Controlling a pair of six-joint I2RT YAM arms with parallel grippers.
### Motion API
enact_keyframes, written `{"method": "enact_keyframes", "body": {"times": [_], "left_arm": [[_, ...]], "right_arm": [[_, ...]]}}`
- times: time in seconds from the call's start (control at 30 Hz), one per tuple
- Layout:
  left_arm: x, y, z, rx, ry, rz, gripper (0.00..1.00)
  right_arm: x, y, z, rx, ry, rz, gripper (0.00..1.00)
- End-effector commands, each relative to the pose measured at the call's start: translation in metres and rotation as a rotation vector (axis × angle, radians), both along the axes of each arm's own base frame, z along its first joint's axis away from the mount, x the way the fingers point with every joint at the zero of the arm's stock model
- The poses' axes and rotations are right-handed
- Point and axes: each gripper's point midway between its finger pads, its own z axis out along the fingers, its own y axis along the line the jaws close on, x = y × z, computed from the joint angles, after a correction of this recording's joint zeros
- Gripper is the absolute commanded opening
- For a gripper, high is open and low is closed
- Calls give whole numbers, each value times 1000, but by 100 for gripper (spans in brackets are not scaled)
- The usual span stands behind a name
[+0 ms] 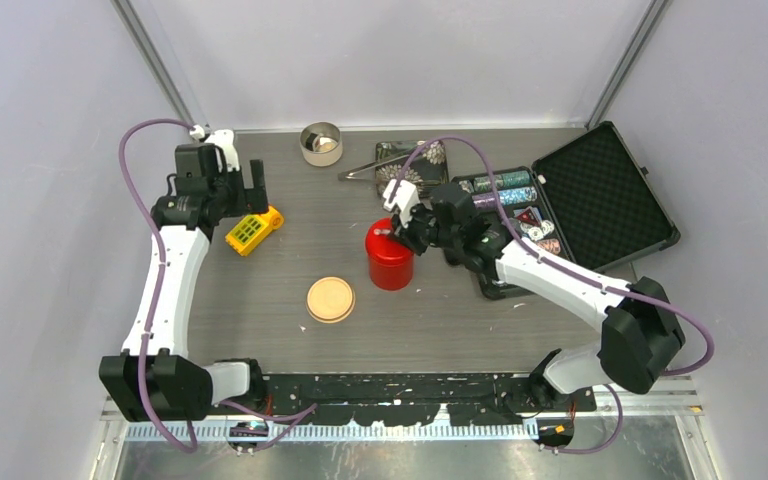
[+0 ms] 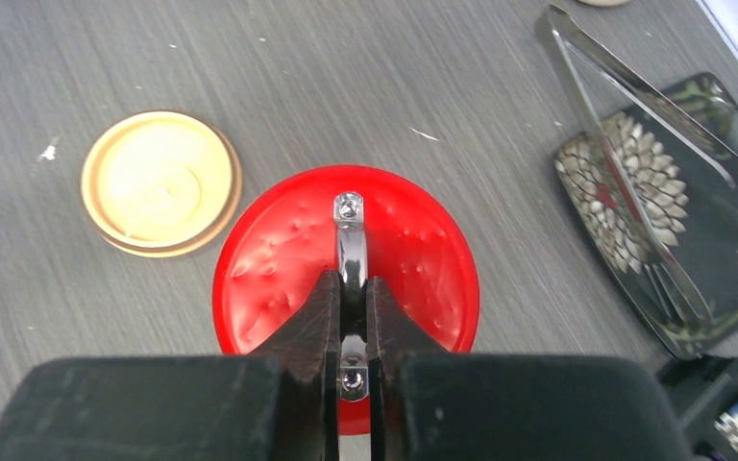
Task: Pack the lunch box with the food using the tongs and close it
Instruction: Move the packing box to the center of the board.
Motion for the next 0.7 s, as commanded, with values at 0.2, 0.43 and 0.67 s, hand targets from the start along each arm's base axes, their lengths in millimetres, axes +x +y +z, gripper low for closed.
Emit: {"method": "enact_keyframes", "body": {"times": [0.2, 0.43, 0.67], "left_arm": [[-4, -28, -20, -74, 57, -173, 100], [-19, -43, -44, -72, 109, -323, 100], [-46, -55, -68, -46, 172, -514, 98]], "right_arm": [[17, -51, 5, -67, 7, -103, 0], [10, -48, 29, 13, 45, -92, 29], [12, -43, 54, 61, 47, -100, 55]]}}
